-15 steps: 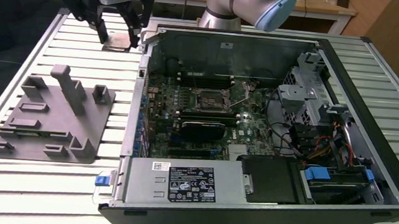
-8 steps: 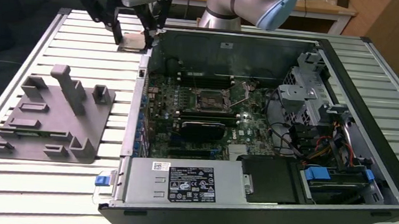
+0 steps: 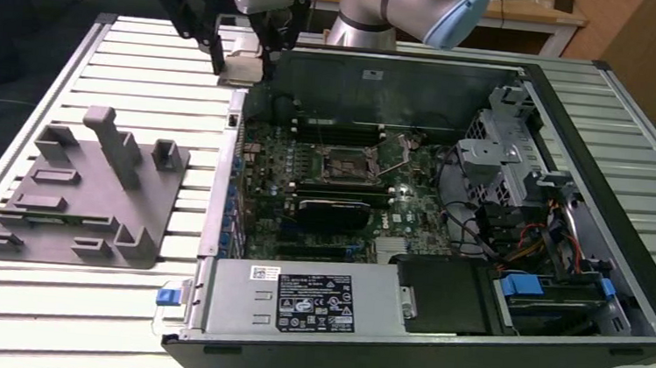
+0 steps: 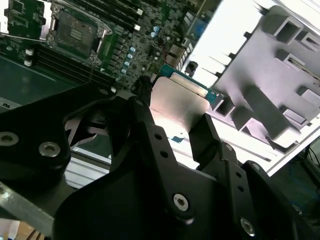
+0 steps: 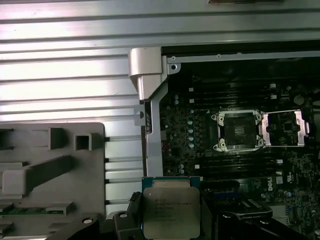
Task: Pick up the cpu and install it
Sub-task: 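Pick up the cpu and move it towards the insertion slot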
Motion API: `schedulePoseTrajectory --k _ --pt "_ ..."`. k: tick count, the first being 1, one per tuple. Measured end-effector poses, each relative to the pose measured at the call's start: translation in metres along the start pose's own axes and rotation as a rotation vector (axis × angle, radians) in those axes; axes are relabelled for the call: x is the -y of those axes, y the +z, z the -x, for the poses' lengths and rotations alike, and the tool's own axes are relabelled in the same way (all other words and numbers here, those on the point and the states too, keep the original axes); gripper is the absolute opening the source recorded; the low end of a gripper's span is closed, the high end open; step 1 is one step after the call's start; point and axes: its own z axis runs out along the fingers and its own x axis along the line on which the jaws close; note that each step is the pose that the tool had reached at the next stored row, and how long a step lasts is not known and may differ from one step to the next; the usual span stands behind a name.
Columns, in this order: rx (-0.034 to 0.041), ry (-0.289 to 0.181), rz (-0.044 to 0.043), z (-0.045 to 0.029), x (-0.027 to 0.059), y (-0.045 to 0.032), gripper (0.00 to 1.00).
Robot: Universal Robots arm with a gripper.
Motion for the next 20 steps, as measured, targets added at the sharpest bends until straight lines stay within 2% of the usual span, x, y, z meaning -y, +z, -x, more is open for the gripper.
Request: schedulePoseTrajectory --k 15,20 --pt "-0.0044 0.0 -0.0004 0.0455 -0.005 0.004 0.55" --pt "-0.0059 0.0 -0.0005 0.0549 -0.006 0.0078 0.55"
